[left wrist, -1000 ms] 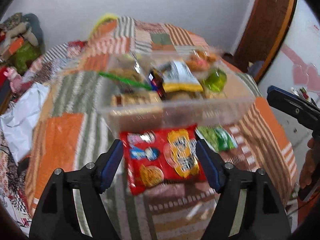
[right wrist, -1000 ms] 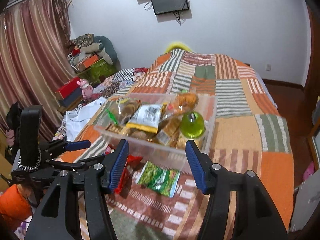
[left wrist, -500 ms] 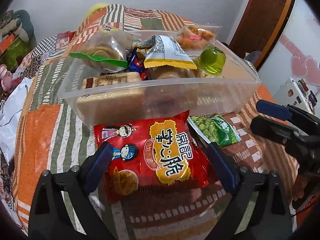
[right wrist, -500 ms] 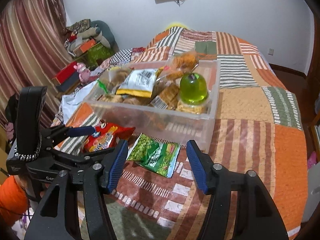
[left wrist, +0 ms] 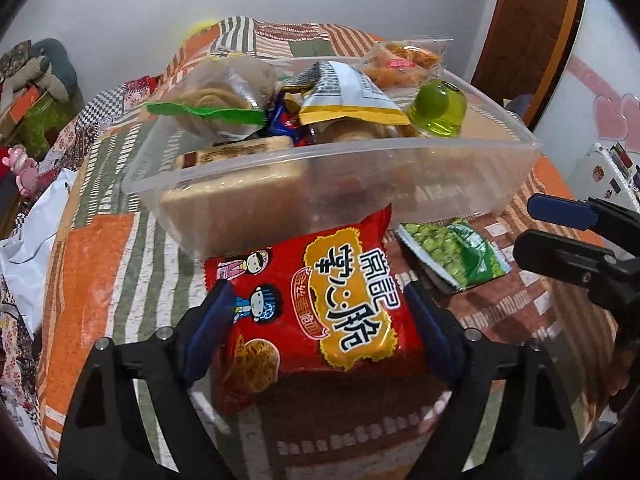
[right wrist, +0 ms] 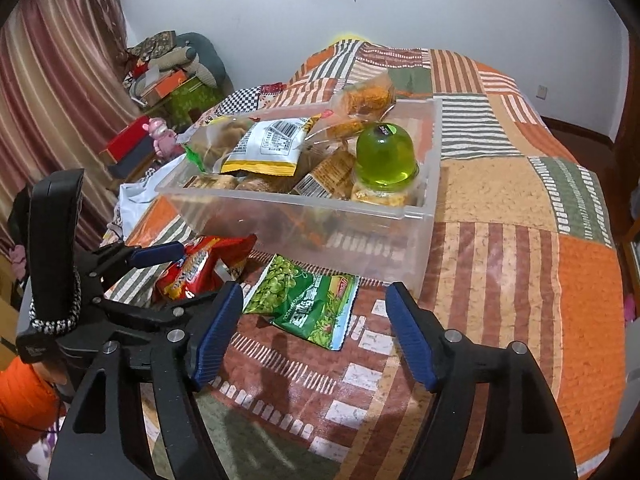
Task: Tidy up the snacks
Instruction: 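Grasp the red chip bag with the left tool while the right tool reaches for the green pea bag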
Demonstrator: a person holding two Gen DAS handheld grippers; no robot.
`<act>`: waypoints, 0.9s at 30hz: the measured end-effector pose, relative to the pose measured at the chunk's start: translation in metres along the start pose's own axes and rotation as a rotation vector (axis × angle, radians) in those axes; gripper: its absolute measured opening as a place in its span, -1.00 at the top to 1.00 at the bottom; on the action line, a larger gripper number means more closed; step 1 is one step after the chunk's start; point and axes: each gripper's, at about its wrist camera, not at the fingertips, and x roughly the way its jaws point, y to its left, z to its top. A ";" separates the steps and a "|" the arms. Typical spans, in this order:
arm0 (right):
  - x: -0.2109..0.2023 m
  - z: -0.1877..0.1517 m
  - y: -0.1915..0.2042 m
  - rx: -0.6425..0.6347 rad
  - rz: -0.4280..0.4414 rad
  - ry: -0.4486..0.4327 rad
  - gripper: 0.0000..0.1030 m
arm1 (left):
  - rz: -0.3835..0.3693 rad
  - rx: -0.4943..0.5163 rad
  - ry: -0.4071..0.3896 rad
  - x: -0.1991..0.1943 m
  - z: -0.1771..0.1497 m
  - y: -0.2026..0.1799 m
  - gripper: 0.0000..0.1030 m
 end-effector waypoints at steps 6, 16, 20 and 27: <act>0.014 -0.001 0.009 -0.028 0.007 0.043 -0.41 | 0.012 -0.013 -0.040 -0.015 -0.013 0.013 -0.23; 0.047 -0.001 0.016 -0.054 -0.026 0.128 -0.43 | 0.005 -0.024 -0.087 -0.038 -0.021 0.021 0.07; 0.044 0.001 0.012 -0.033 -0.002 0.120 -0.32 | -0.006 -0.056 -0.100 -0.042 -0.018 0.032 0.09; 0.034 -0.004 0.011 -0.040 0.018 0.098 0.01 | 0.007 -0.077 -0.117 -0.054 -0.018 0.042 0.17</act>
